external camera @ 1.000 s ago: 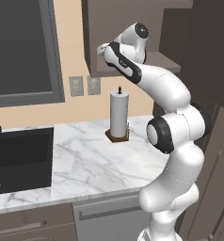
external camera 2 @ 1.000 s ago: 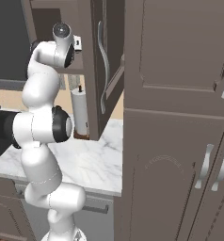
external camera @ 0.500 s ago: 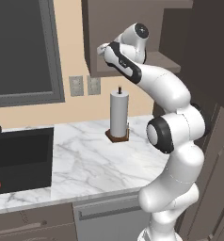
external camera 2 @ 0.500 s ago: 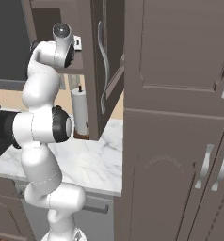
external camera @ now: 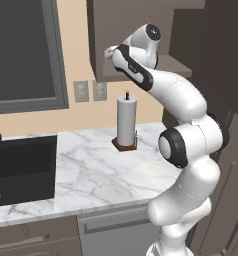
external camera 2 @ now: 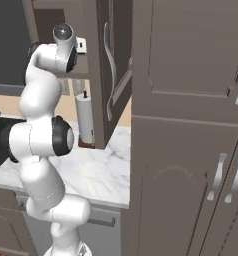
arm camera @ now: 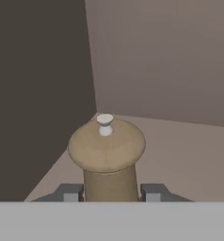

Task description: Take 2 condiments from the cabinet and move them on the counter near the stove.Make sure the condiments are lined up with each other, next to each other.

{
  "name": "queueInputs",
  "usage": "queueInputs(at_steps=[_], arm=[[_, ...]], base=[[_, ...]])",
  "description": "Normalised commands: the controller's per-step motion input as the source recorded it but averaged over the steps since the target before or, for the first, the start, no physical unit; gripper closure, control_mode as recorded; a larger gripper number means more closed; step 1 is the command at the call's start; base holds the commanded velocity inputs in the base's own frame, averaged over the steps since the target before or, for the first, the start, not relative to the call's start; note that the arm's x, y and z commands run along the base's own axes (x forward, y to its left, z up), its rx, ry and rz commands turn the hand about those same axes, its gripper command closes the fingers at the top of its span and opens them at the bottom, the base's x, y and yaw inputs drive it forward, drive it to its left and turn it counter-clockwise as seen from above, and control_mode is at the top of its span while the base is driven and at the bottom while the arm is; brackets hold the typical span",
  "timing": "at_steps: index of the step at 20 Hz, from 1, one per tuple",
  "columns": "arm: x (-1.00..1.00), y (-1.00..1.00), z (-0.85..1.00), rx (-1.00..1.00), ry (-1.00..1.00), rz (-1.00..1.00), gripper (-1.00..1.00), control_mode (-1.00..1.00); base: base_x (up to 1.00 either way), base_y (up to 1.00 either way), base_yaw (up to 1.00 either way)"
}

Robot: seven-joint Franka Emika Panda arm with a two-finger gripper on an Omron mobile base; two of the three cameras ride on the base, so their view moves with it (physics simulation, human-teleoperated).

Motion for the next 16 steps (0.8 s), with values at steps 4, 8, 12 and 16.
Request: queueInputs(at_steps=[4, 8, 12, 16], arm=[[-1.00, -0.17, 0.00, 0.00, -0.20, 0.00, 1.00, -1.00], [-1.00, -0.20, 0.03, 0.00, -0.11, 0.00, 1.00, -1.00], [-1.00, -0.31, 0.16, 0.00, -0.01, 0.00, 1.00, -1.00], [-1.00, -0.42, 0.55, 0.00, 0.09, -0.05, 1.00, -1.00]], base=[[0.00, 0.00, 0.00], [0.00, 0.00, 0.00], [0.00, 0.00, 0.00], [0.00, 0.00, 0.00]])
